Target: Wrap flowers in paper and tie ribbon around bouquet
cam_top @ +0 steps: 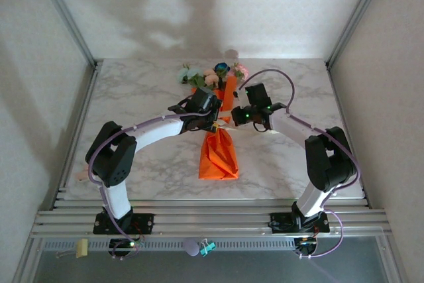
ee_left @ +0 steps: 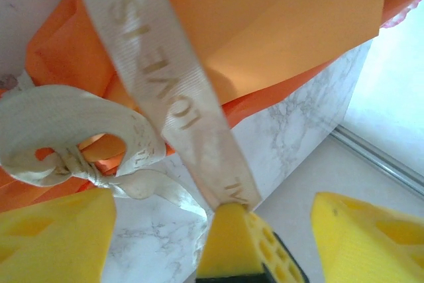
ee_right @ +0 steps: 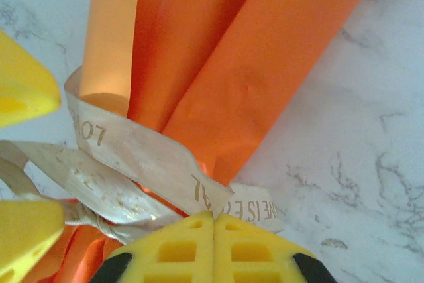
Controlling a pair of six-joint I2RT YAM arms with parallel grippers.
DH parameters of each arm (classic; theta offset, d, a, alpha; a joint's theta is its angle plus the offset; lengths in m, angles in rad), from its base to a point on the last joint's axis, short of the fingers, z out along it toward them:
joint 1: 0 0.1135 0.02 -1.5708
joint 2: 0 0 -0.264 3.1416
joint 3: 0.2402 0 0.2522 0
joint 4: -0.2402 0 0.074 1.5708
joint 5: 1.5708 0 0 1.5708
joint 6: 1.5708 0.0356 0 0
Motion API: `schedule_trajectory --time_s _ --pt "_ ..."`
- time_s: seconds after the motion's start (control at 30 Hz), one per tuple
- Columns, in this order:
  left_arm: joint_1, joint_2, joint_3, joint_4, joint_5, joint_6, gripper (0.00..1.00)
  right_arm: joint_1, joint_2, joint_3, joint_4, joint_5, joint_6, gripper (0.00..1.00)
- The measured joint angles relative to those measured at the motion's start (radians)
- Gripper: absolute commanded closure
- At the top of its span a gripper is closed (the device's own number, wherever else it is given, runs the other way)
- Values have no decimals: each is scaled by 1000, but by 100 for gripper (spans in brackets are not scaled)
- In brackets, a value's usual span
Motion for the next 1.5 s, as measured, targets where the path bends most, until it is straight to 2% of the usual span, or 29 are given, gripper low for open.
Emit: schedule_trajectory --time_s 0.2,0.43,0.63,0.77,0.83,0.97,1.1,1.27,1.5 --pt "11 45 32 -16 -6 24 42 0 -11 -14 -5 1 -6 100" --pt "15 84 133 -127 -20 93 45 0 -29 -14 -5 3 -6 100" --pt "15 93 153 -162 -18 128 59 0 -29 -14 -5 3 -5 100" --pt "15 114 153 -166 -10 141 61 0 -29 -16 -5 3 0 100" --pt "15 119 153 -177 -7 141 60 0 -29 -17 -5 3 7 96" --pt "15 118 154 -182 -20 156 60 -2 -26 -18 -3 3 36 77" --pt "15 118 170 -199 -27 178 62 -40 -12 -46 35 -36 89 63" --pt "15 117 182 -205 -27 197 62 -118 -2 -105 95 -99 171 58" --pt "15 117 182 -206 -26 204 58 -138 0 -152 190 -148 336 57"
